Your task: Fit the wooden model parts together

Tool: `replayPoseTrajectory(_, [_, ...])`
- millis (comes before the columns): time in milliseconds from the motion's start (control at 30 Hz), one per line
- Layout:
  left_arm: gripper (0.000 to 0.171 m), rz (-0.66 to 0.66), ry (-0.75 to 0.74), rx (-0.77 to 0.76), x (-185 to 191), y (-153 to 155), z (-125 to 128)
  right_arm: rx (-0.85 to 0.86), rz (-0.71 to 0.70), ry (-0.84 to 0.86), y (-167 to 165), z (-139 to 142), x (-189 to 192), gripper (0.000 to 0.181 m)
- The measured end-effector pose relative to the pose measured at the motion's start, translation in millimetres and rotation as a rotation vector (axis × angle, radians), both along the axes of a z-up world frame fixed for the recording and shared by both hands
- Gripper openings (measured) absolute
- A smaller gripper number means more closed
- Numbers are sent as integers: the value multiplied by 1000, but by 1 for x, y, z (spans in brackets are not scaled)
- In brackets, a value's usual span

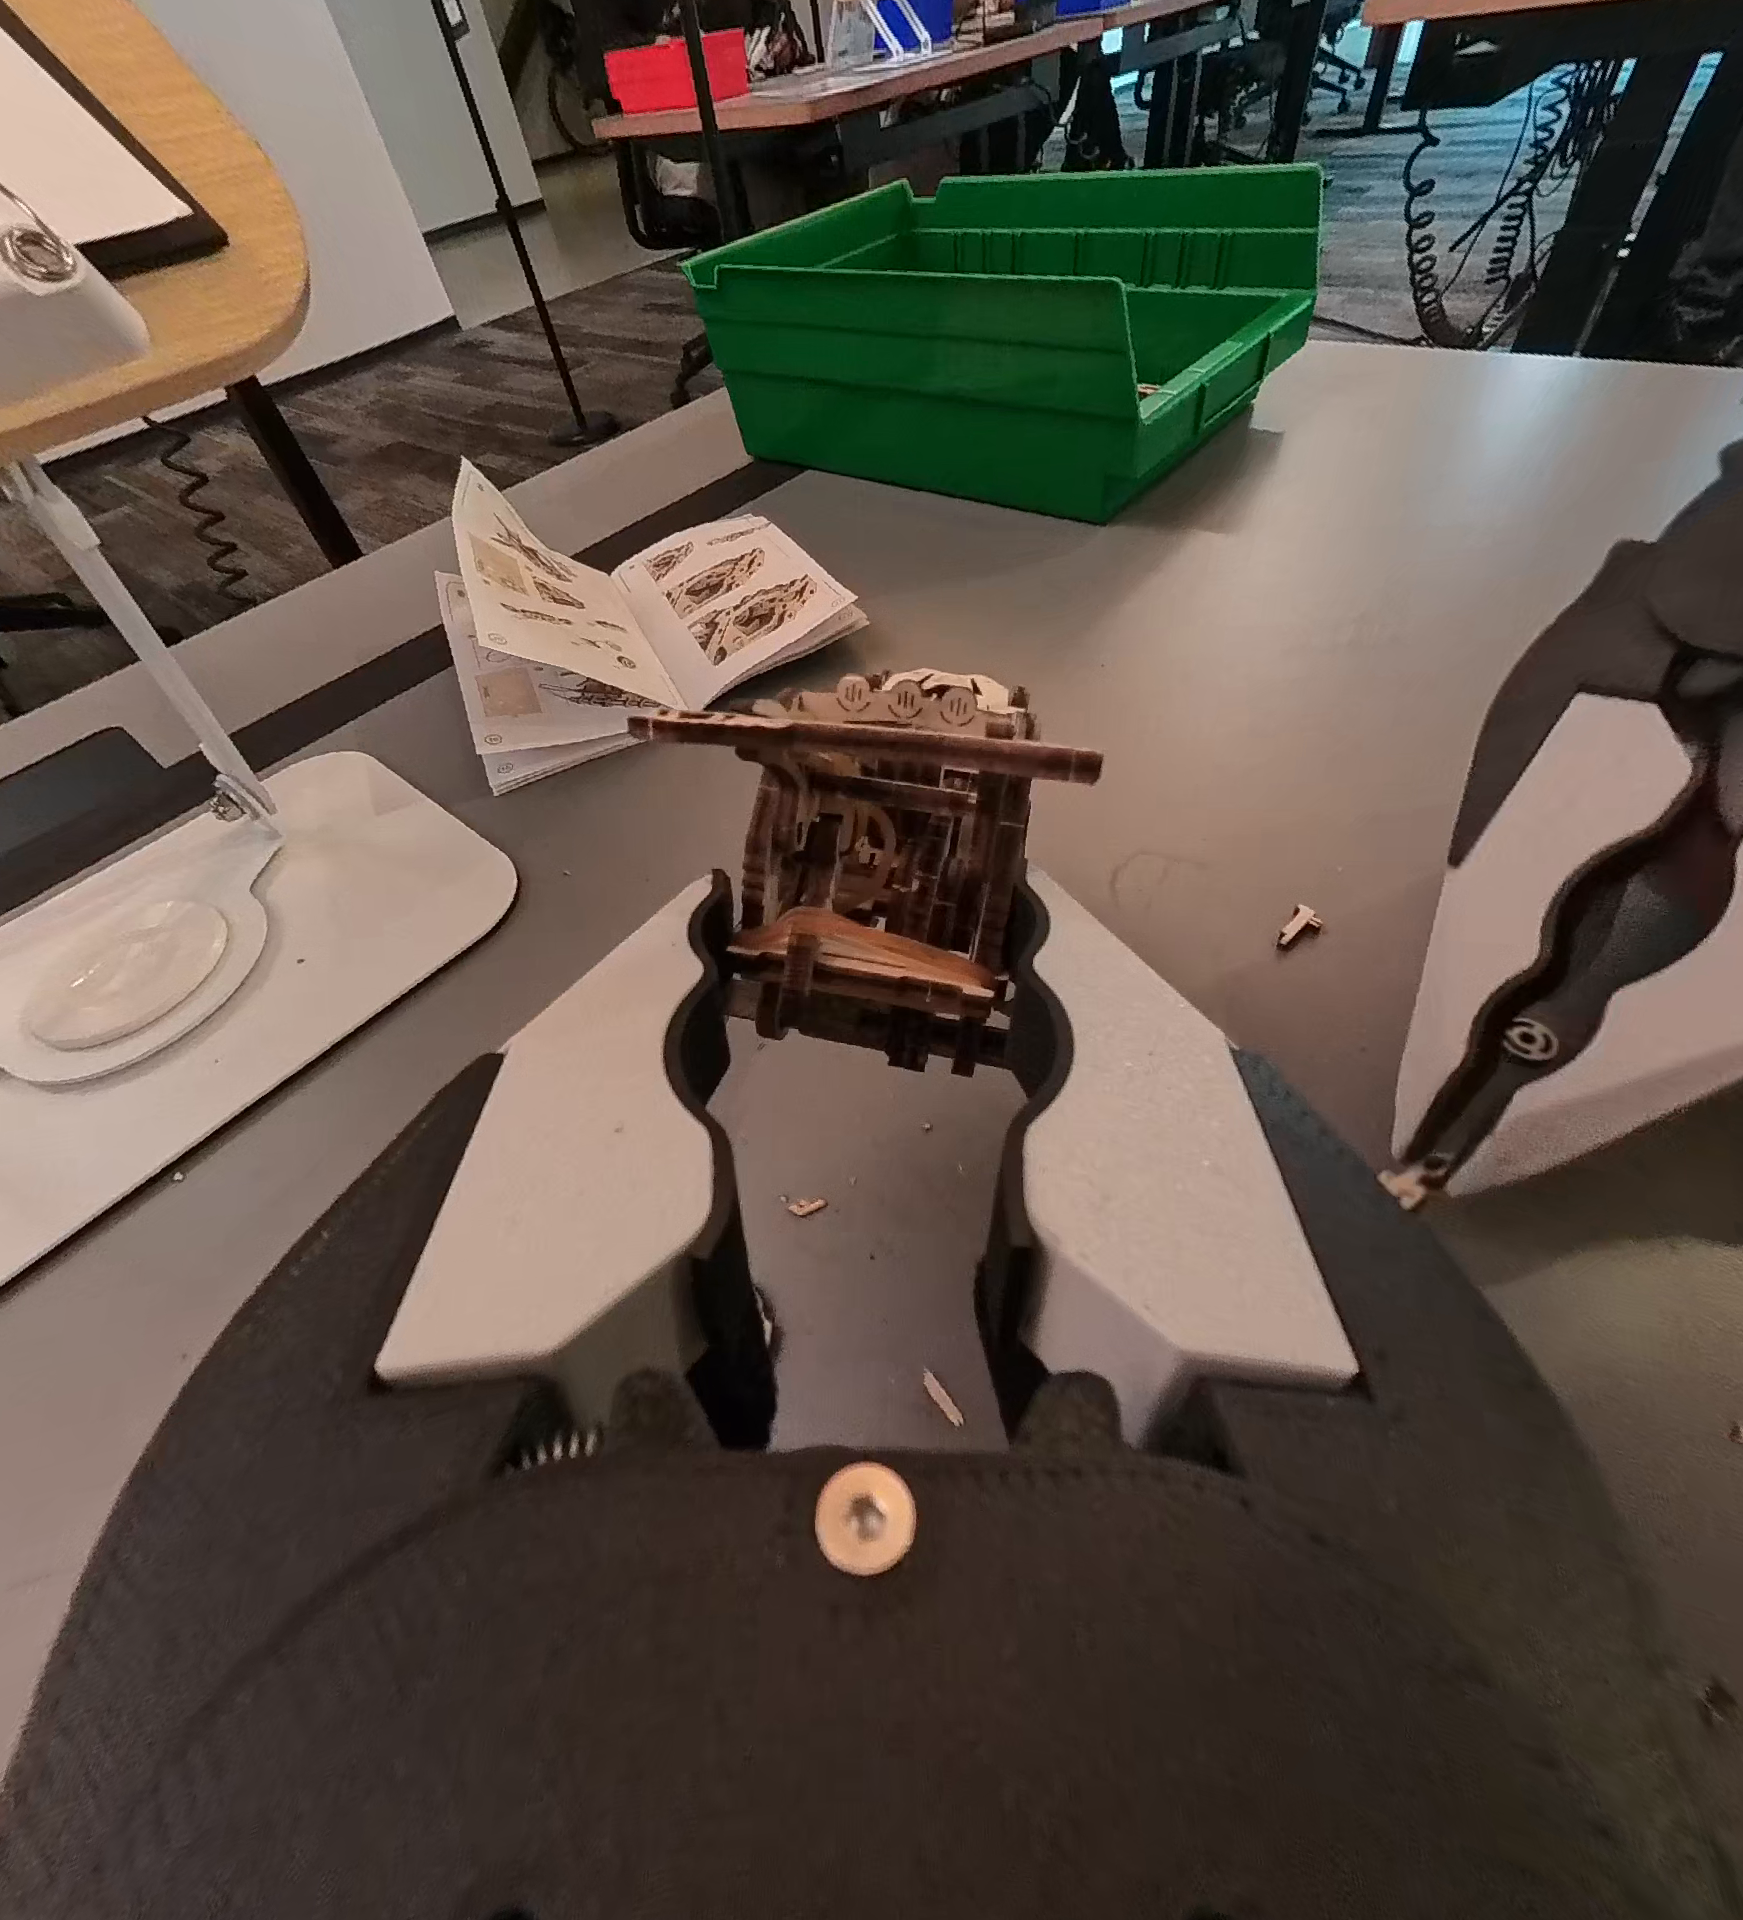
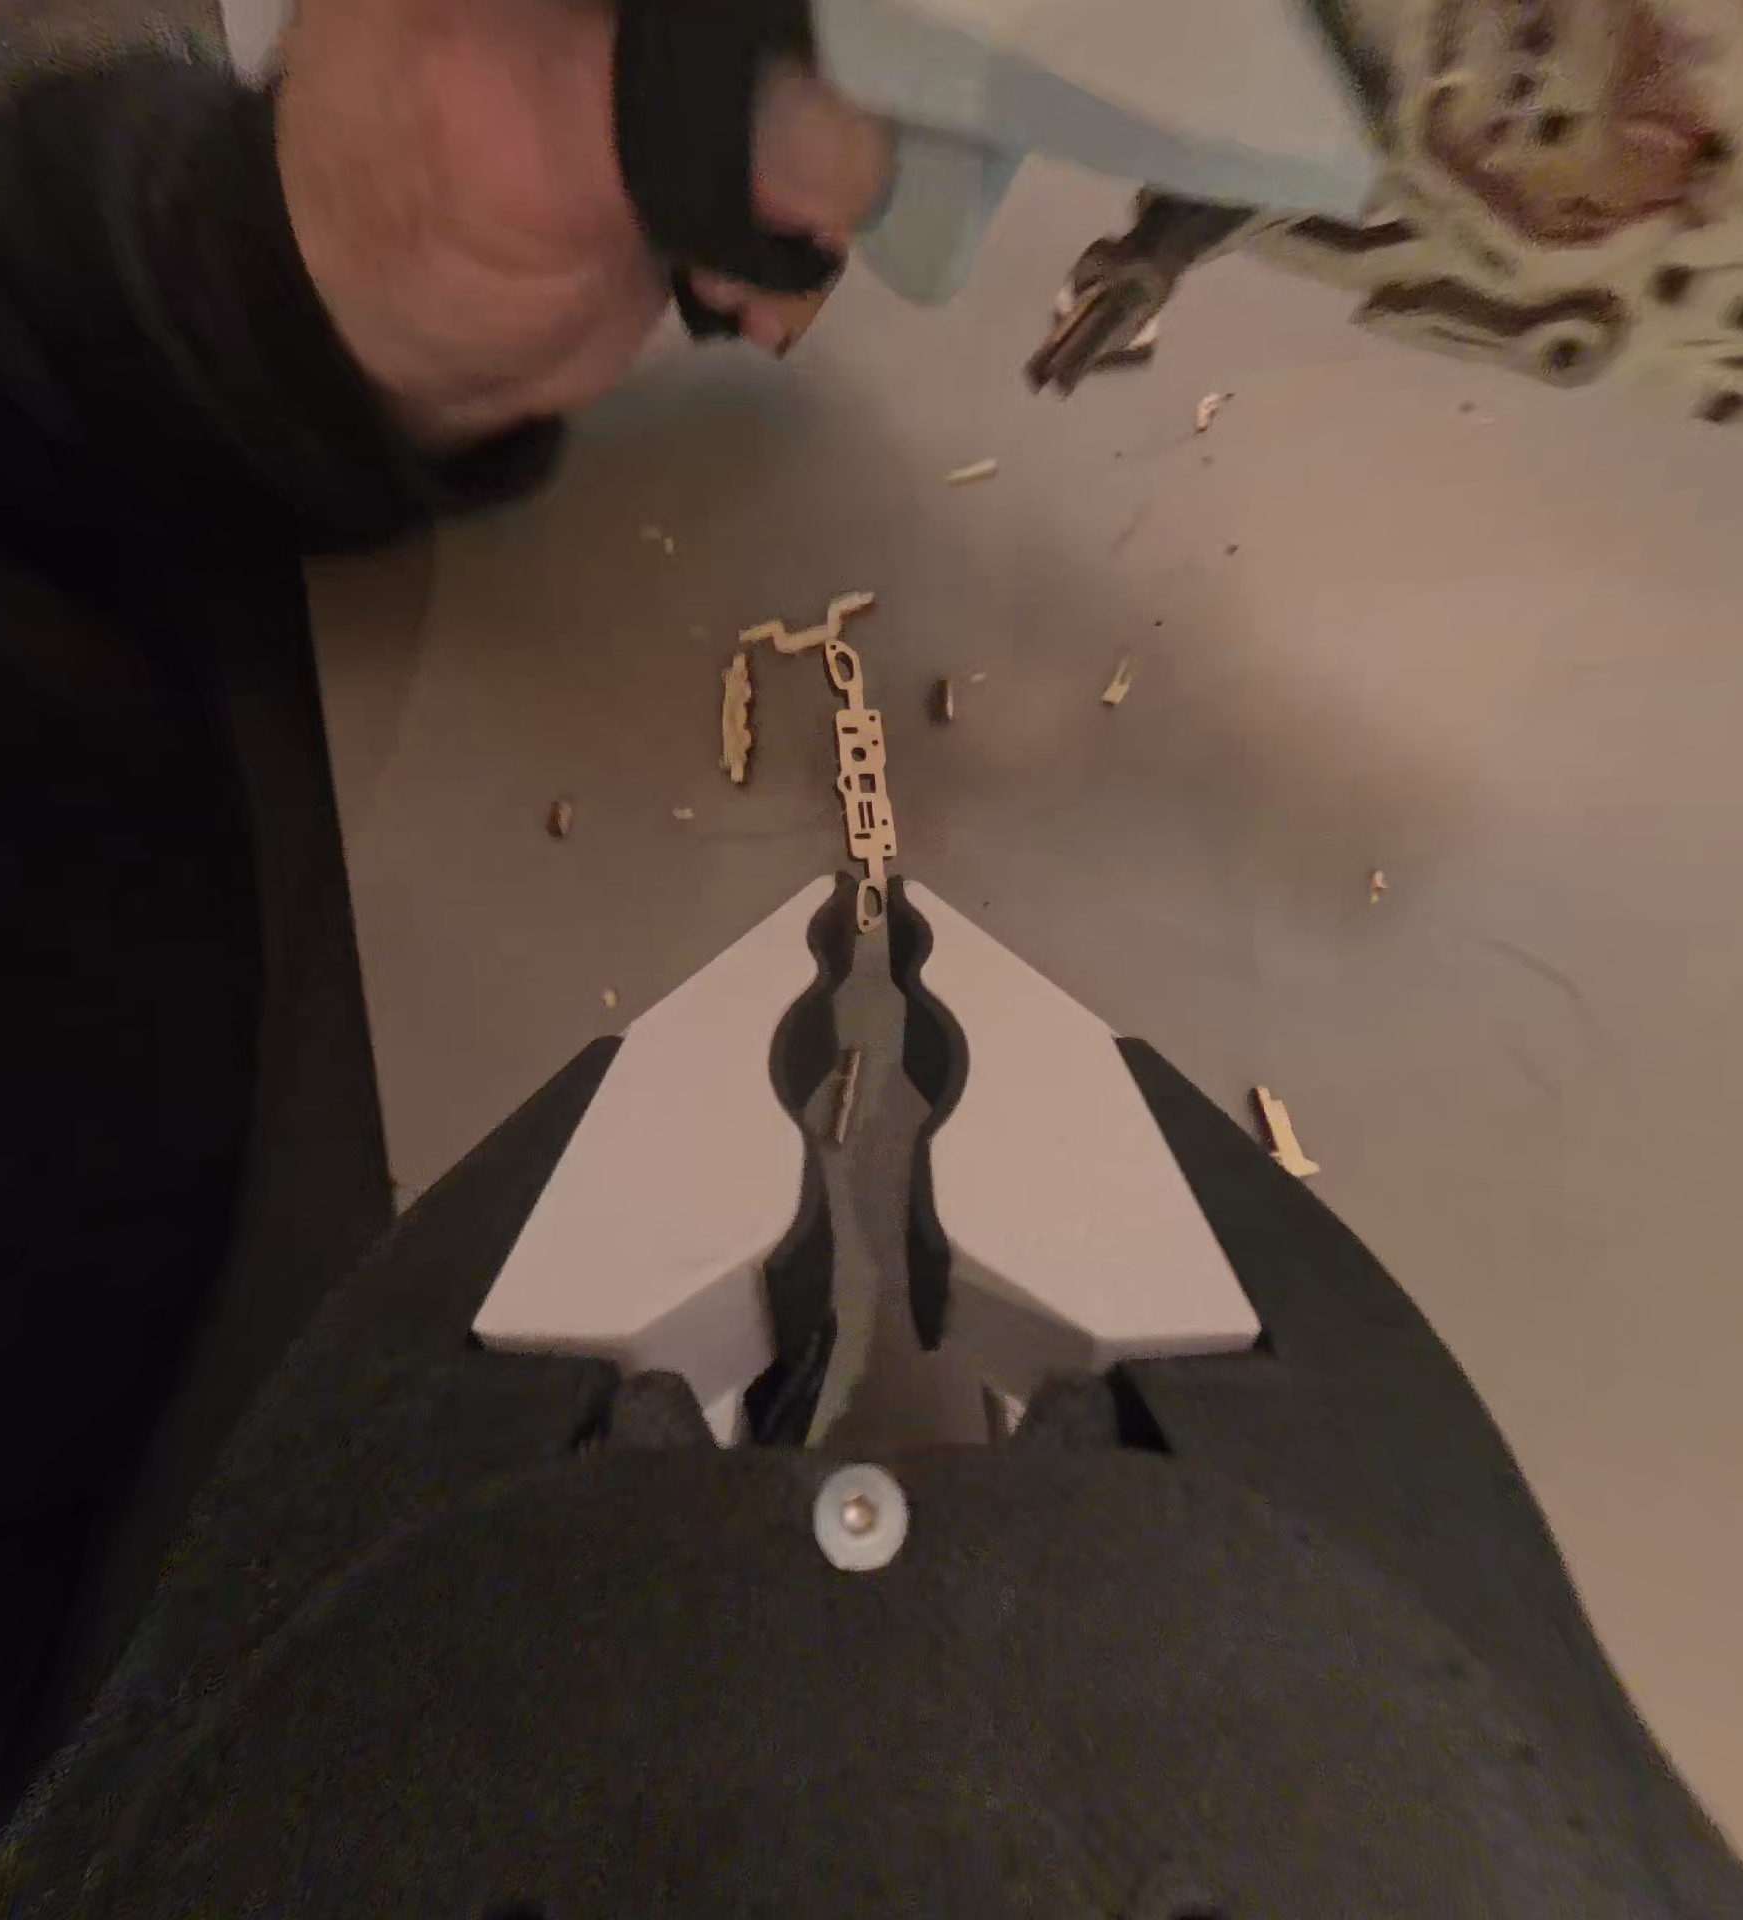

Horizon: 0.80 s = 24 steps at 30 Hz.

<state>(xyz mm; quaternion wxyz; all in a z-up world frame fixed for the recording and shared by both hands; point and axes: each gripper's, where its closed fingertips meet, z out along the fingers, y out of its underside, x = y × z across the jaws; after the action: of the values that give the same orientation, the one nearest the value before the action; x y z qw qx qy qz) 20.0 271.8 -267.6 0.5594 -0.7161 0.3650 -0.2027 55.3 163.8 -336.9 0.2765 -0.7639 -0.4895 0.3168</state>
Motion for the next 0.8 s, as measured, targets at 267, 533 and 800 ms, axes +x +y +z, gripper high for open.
replayPoseTrajectory(267, [49,20,34,82,-1,2,9,-207,-227,299,33,58,20,3])
replayPoseTrajectory(533, [49,13,47,154,1,-1,20,-99,-333,239,61,83,26,3])
replayPoseTrajectory(800, [49,74,67,170,-1,3,28,3,-377,98,73,75,18,3])
